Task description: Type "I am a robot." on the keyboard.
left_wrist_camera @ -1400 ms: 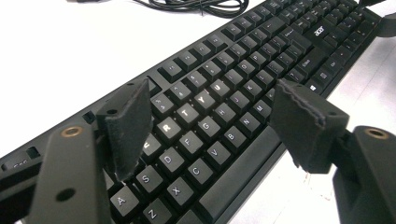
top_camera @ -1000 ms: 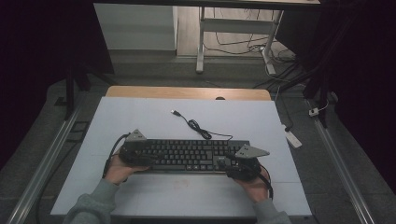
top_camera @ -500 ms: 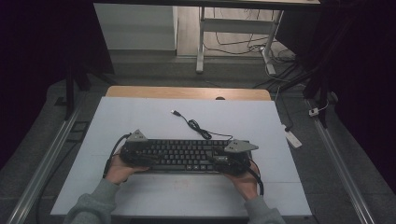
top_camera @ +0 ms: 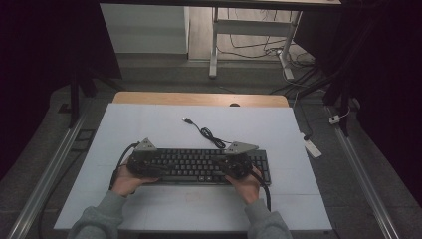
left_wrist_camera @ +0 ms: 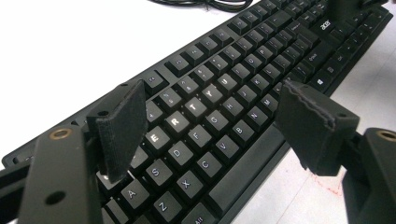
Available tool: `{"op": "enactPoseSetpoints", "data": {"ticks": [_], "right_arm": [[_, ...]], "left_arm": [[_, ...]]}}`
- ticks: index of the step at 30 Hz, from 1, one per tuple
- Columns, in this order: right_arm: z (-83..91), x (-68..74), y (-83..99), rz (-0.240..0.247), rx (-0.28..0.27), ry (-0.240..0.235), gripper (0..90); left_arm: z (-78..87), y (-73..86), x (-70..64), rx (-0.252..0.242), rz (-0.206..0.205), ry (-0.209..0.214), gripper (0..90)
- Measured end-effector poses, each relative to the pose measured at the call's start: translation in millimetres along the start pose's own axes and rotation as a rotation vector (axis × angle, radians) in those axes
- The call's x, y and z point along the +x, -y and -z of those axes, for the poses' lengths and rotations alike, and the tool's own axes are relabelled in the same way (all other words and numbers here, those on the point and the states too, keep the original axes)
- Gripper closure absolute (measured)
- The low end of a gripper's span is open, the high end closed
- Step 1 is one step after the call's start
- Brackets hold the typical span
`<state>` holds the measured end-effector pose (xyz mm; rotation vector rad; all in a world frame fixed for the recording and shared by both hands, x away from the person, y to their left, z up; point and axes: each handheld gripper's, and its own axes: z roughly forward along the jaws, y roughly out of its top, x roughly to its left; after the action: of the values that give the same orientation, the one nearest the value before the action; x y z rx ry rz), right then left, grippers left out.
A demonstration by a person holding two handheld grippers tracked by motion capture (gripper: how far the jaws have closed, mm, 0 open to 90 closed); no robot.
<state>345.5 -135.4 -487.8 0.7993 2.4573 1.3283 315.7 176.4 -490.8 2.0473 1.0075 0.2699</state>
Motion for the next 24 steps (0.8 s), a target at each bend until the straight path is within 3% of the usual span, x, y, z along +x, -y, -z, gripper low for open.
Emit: {"op": "enactPoseSetpoints", "data": {"ticks": [12,24], "right_arm": [[-31.4,7.0,-4.1,0.015,0.060,-0.011,89.4],[-46.7,8.0,-6.3,0.015,0.081,0.001,89.3]], "left_arm": [[-0.3,0.2,0.1,0.006,-0.006,-0.002,25.3],[-1.3,0.2,-0.4,0.013,-0.015,0.000,25.3]]}}
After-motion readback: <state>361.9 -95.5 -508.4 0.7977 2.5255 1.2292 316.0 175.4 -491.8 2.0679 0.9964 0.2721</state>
